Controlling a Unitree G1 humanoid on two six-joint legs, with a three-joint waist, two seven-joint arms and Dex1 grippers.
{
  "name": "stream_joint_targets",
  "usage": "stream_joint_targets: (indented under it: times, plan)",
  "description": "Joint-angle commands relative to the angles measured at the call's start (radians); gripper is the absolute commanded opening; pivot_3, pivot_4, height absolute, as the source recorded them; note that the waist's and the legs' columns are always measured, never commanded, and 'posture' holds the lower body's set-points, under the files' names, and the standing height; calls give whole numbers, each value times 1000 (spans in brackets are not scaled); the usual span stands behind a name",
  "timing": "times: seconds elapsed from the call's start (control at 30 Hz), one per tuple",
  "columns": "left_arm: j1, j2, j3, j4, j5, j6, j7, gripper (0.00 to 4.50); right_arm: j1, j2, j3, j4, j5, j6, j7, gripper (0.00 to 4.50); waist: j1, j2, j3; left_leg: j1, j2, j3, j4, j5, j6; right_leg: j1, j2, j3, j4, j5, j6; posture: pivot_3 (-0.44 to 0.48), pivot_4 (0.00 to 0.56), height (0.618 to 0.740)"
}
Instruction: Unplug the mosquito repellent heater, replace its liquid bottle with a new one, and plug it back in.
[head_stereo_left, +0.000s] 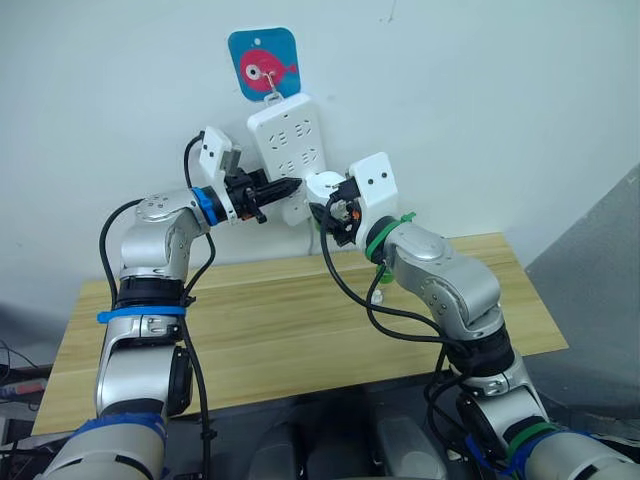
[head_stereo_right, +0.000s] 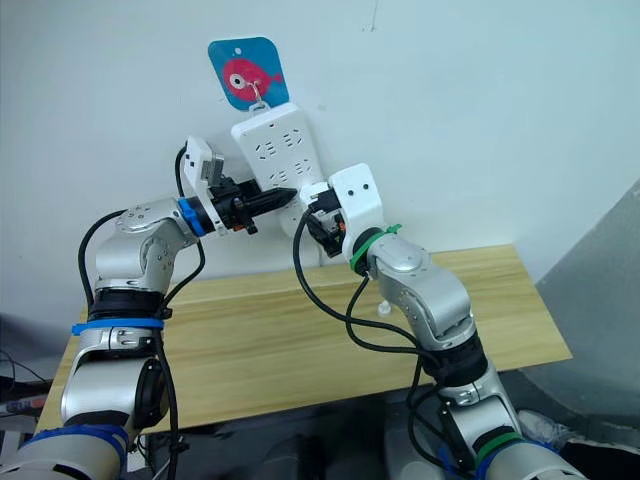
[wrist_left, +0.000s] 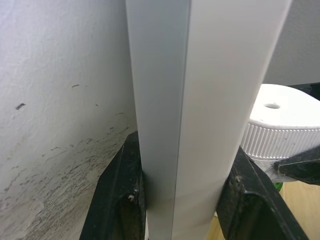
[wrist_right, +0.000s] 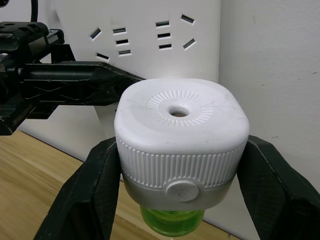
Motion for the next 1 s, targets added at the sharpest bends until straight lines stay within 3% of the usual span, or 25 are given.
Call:
stream_joint_targets:
  times: [0.03,0.17,0.43,0.77,0.93,1.0]
  plan:
    - [4,-40,-69,-55,-23,-7,-73,1324,-15,16,-10,-16,-2,-12,21,3302,0,0,-1,0,0,0,0,0,0,0,0,0,0,0,0,-259,154,740]
    - [-3,-32,-64,-25,-8,-35,-71,1324,8,-13,-11,-46,-13,5,35,4446,7,-2,-2,-1,-2,-4,-1,0,0,0,-1,-1,1,0,0,-256,152,740]
    - [-16,16,-38,66,19,-90,-41,1324,116,-163,38,-217,-5,1,149,4500,11,-2,-4,-3,-4,-7,-3,-1,0,0,-1,-2,-3,0,1,-247,150,740]
    - [76,123,-11,38,64,-186,4,4320,140,-234,53,-288,24,-22,266,4500,8,-1,-4,-2,-2,-8,-2,0,0,-1,0,-2,0,-1,1,-218,156,740]
    - [175,189,14,-54,50,-179,7,4320,148,-236,60,-304,31,-30,312,4500,13,-1,-4,-2,-2,-8,-2,0,0,-1,0,-2,0,-1,1,-193,166,740]
    - [246,229,19,-130,41,-175,-23,4373,152,-229,64,-315,44,-29,329,3941,15,-1,-4,-2,-2,-8,-2,0,0,-1,0,-2,0,-1,1,-185,168,740]
